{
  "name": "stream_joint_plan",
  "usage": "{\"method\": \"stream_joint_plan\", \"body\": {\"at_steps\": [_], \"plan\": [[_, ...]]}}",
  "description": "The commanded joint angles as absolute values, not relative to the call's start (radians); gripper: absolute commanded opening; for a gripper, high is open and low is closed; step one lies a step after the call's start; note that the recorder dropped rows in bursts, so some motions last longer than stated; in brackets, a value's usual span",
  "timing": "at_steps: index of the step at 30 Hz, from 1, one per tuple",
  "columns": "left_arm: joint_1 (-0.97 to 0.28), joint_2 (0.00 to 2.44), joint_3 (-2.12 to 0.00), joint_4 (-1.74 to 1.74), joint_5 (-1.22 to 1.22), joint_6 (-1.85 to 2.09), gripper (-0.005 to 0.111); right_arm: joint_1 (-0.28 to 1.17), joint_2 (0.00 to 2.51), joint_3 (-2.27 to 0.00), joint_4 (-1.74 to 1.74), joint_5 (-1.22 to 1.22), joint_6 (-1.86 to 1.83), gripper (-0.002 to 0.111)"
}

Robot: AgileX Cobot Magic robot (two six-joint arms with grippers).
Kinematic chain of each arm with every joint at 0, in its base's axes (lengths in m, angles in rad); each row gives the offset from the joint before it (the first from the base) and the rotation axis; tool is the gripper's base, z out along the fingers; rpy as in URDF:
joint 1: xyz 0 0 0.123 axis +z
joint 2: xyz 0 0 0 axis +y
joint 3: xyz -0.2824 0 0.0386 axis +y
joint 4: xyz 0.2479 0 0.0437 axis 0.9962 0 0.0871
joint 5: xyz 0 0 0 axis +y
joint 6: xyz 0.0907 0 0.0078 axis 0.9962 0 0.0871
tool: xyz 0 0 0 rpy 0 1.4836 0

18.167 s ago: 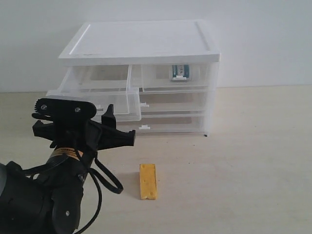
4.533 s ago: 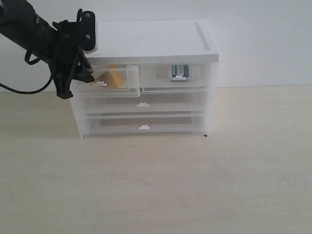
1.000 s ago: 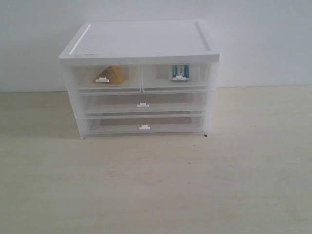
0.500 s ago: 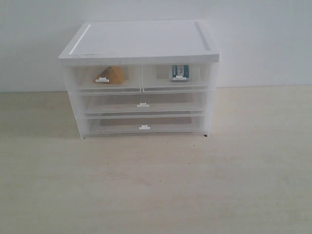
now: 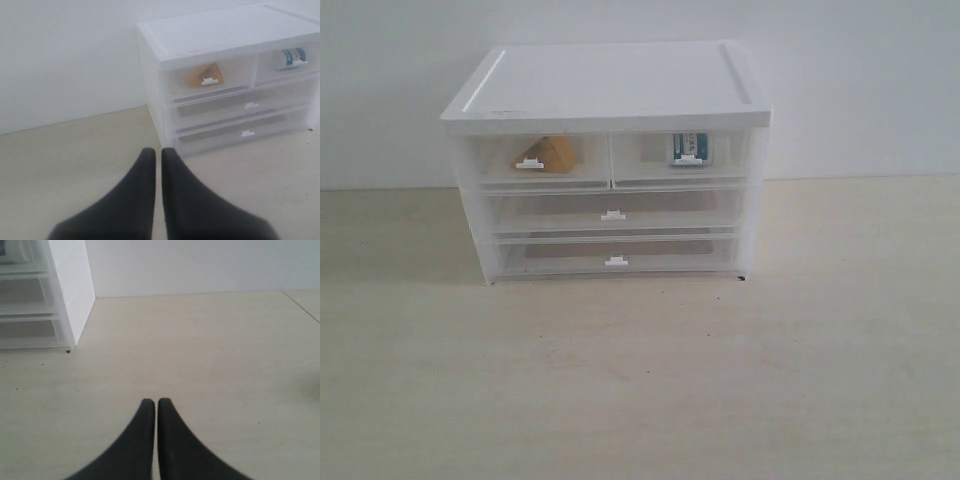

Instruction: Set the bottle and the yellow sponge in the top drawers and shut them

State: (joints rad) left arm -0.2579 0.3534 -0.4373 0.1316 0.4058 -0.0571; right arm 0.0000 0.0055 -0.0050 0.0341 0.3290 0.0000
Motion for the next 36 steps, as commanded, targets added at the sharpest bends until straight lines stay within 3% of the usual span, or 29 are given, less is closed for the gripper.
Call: {"method": "stream_joint_plan", "body": {"at_steps": [1,13,19,36], "plan": [[-0.260,0.290,-0.355,0.094,0.339,-0.040,0.004,-0.001,0.000,0.000,0.032,0.321,0.000,0.000],[-0.070,0.008,-0.110,0.030,0.306,-0.040,0.004,-0.001,0.000,0.000,0.032,0.321,0.000,0.000],[-0.008,0.000,-0.046,0.007,0.307,-0.040,0.004,-0.001,0.000,0.000,0.032,0.321,0.000,0.000],[0.019,0.000,0.000,-0.019,0.291,-0.033,0.004,-0.001,0.000,0.000,0.032,0.321,0.000,0.000]]}}
